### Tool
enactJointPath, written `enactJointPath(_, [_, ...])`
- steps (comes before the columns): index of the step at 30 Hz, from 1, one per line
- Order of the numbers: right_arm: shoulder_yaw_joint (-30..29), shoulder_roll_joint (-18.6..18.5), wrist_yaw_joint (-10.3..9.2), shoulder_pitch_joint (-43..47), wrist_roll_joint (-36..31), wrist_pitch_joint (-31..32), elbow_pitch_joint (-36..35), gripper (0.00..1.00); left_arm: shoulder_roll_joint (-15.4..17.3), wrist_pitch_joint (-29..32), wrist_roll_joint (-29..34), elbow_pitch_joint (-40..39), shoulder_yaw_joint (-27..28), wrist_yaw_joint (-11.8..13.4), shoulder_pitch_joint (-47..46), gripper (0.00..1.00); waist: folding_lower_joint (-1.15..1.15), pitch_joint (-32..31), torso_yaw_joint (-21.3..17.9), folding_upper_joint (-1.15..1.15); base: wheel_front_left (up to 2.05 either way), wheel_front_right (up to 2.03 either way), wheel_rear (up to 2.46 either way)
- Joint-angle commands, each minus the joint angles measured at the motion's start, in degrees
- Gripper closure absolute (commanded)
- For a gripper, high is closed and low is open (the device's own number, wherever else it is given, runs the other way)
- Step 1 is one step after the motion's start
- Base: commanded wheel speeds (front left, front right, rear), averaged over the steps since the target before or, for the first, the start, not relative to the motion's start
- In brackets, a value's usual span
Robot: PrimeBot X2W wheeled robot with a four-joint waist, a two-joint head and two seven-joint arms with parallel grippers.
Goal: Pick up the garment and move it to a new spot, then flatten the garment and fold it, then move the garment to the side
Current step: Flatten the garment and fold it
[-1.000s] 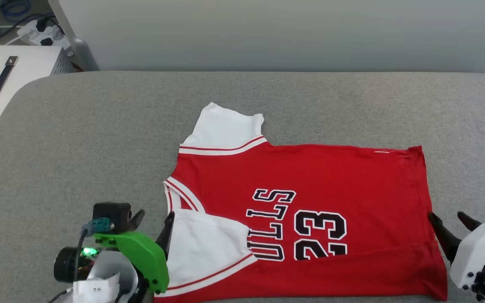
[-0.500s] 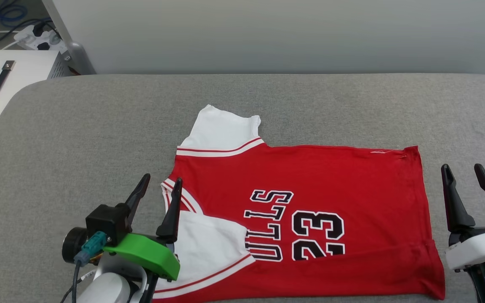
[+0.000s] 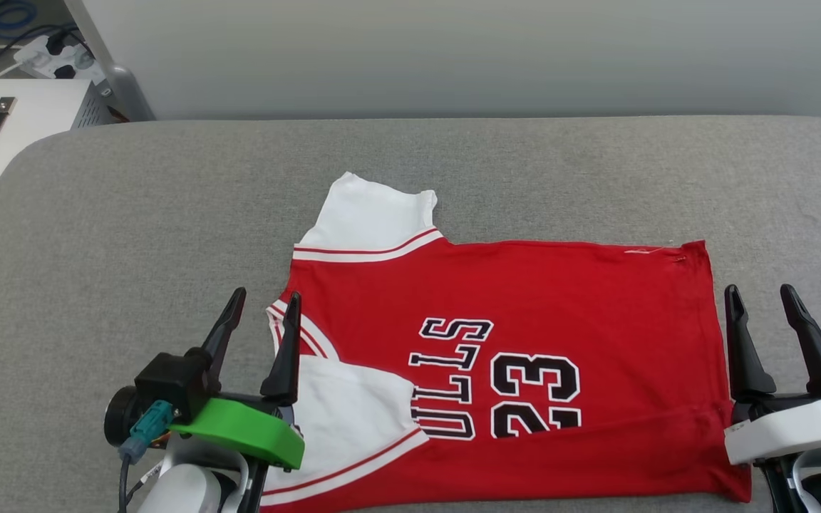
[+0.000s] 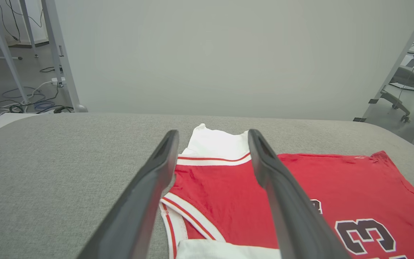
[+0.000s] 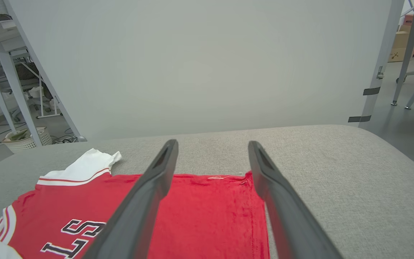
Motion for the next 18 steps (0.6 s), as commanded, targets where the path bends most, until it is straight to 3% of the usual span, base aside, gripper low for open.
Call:
enactJointPath(1, [0.40, 0.08, -0.03, -0.71, -0.32, -0.40, 0.14, 0.00, -0.80, -0.33, 1.17, 0.25, 0.87, -0.95, 0.19, 0.00, 0.00, 0.66, -0.52, 0.00, 0.00, 0.00, 0.00])
enactJointPath(5, [0.80, 0.64, -0.03, -1.50, 0.52, -0.42, 0.01, 0.00, -1.76, -0.33, 2.71, 1.37, 2.95, -3.32, -0.94, 0.00, 0.00, 2.42, -1.84, 0.00, 0.00, 0.00, 0.00])
enactJointPath(10, [2.72, 1.11, -0.03, -2.85, 0.55, -0.23, -0.66, 0.00, -0.73, -0.16, 3.32, 4.32, 5.10, -5.60, -5.12, 0.00, 0.00, 6.45, -4.69, 0.00, 0.00, 0.00, 0.00])
enactJointPath(14, [3.20, 1.29, -0.03, -4.03, 0.54, -0.23, -1.53, 0.00, 2.11, 5.10, 2.18, 6.95, 4.37, -7.57, -12.65, 0.00, 0.00, 10.30, -6.73, 0.00, 0.00, 0.00, 0.00])
enactJointPath(18, [3.87, 1.64, -0.03, -5.45, 0.77, -0.25, -2.21, 0.00, 6.15, 15.53, 1.60, 9.07, 1.90, -8.75, -22.38, 0.00, 0.00, 13.79, -8.68, 0.00, 0.00, 0.00, 0.00])
